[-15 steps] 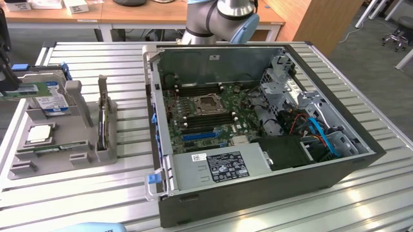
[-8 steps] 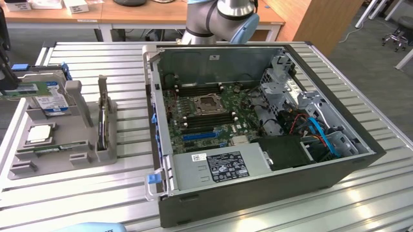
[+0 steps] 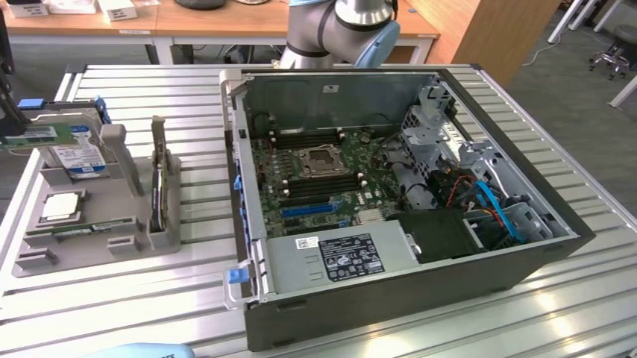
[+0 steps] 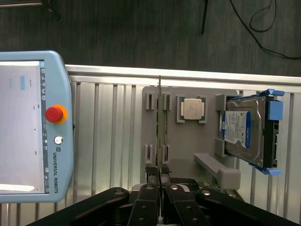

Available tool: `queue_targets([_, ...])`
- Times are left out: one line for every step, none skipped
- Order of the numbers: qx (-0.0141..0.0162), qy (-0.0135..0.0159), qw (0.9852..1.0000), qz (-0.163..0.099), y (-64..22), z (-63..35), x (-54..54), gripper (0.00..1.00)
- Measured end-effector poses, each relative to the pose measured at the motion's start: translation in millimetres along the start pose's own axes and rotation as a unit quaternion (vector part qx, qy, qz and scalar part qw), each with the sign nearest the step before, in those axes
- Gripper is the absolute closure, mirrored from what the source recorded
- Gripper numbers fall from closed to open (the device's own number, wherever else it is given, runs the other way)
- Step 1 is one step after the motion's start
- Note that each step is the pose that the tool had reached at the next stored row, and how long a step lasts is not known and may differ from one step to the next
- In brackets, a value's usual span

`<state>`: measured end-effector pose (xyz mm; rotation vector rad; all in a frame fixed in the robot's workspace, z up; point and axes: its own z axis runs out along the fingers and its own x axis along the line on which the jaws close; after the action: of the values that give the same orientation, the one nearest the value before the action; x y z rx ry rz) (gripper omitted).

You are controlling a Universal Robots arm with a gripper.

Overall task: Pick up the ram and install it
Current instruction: 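Pick up the ram and move it above insertion slot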

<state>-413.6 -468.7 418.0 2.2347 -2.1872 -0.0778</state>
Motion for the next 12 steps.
queue_targets([0.0000, 0.0000, 1.0000, 0.000, 0.0, 0.0, 0.0, 0.88])
queue_targets([-0.0001, 0.0000, 1.0000, 0.000, 0.0, -0.1, 0.0, 0.88])
queue_targets([-0.0001, 0.0001, 1.0000, 0.000, 0.0, -0.1, 0.0, 0.88])
queue_targets([-0.0001, 0.0001, 1.0000, 0.000, 0.0, -0.2, 0.0, 0.88])
queue_targets([-0.0001, 0.0001, 1.0000, 0.000, -0.1, -0.3, 0.0, 0.88])
queue_targets([-0.0002, 0.0001, 1.0000, 0.000, -0.5, -0.3, 0.0, 0.88])
queue_targets([-0.0002, 0.0002, 1.0000, 0.000, -1.0, -0.4, 0.0, 0.88])
queue_targets([-0.0001, 0.0001, 1.0000, 0.000, -1.5, -0.3, 0.1, 0.88])
queue_targets([-0.0001, 0.0001, 1.0000, 0.000, -2.2, -0.3, 0.1, 0.88])
queue_targets([-0.0001, 0.0001, 1.0000, 0.000, -2.9, -0.3, 0.1, 0.88])
queue_targets([-0.0001, 0.0001, 1.0000, 0.000, -3.7, -0.3, 0.1, 0.88])
queue_targets([-0.0001, 0.0001, 1.0000, 0.000, -4.5, -0.4, 0.1, 0.88])
